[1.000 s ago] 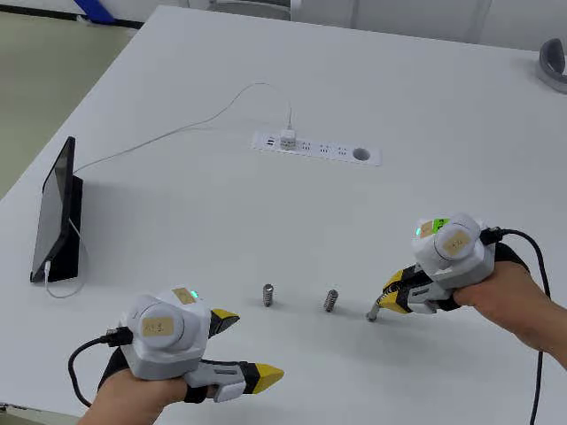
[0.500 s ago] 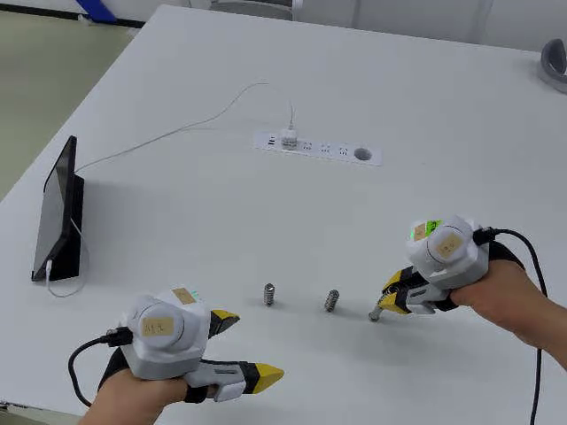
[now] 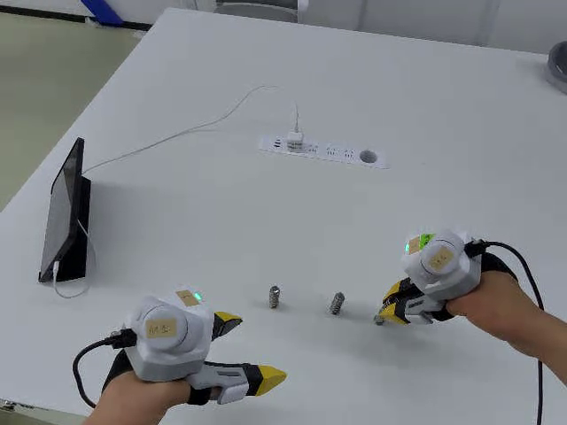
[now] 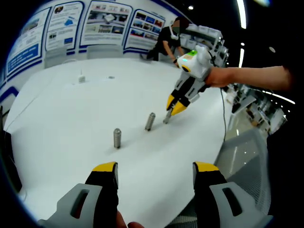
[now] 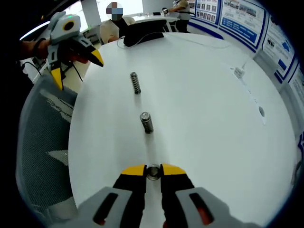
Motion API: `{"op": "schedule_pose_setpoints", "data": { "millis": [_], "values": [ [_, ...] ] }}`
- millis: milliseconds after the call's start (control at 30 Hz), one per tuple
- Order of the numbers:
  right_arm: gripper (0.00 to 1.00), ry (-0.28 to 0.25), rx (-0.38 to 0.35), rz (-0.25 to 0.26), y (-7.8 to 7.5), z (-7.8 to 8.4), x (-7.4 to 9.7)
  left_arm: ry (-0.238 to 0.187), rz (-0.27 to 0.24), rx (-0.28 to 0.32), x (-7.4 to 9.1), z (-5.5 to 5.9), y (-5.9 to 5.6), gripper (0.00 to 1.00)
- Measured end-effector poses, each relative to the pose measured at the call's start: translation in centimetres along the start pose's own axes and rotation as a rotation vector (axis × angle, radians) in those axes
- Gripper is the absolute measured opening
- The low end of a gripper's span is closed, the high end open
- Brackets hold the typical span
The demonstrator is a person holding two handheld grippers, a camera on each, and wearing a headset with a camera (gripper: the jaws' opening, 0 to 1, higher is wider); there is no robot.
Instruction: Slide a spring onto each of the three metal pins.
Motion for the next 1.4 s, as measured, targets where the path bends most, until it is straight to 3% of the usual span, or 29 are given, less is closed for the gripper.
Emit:
{"op": "schedule_pose_setpoints", "data": {
  "millis": [333,667,967,1300,1400],
  "values": [
    [0.13,-0.007,-0.027,0.007,0.0,0.8,-1.2,-0.001,-0.005,0.003,0.3,-0.1,0.1,0.65],
    [0.26,-0.03,-0.079,0.04,0.1,1.6,-0.3,-0.006,-0.008,-0.002,0.4,-0.2,0.2,0.66],
    [0.42,-0.113,-0.233,0.087,1.0,3.7,0.6,-0.02,-0.02,0.0,0.8,-0.3,0.3,0.67],
    [0.5,-0.301,-0.476,0.109,1.8,3.6,1.4,-0.033,-0.043,0.02,1.4,-0.4,0.8,0.67],
    [0.52,-0.386,-0.581,0.123,1.7,3.3,1.8,-0.031,-0.059,0.018,1.5,-0.4,1.1,0.67]
  ]
}}
Point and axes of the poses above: the centre of the closed fingertips' face, and the gripper's own axes: x roughly backward along the fingers, y roughly to its left, z roughly out of its underside, the point moved 4 cm from there along x, roughly backward along the fingers, and after that the axes turned 9 degrees about -x, right-handed, at the moved point
